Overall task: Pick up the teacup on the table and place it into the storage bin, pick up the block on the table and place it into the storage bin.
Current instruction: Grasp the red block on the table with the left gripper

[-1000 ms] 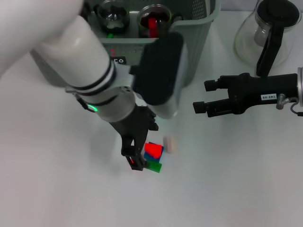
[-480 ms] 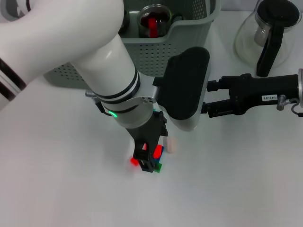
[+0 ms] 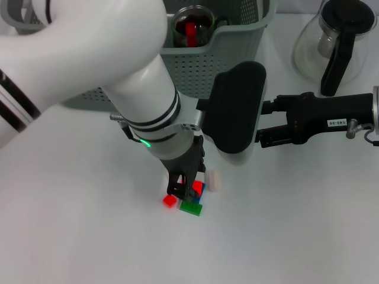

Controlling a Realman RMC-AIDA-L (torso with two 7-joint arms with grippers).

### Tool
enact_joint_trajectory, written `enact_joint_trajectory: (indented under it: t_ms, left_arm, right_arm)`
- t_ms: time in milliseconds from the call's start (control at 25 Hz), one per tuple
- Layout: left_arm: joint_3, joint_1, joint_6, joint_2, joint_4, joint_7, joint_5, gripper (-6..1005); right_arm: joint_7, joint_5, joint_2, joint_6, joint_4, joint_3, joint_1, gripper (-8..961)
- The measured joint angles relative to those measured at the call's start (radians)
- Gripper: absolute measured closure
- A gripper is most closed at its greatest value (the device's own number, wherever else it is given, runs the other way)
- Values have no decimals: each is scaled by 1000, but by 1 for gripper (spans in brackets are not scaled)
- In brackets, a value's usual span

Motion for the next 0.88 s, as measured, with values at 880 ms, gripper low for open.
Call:
enact_joint_trajectory:
  t_ms: [880]
  left_arm:
    - [58,-19,-11,-2,-19,-37,17,530]
  right_arm:
    - [-6,2,0,16,1,0,0,13]
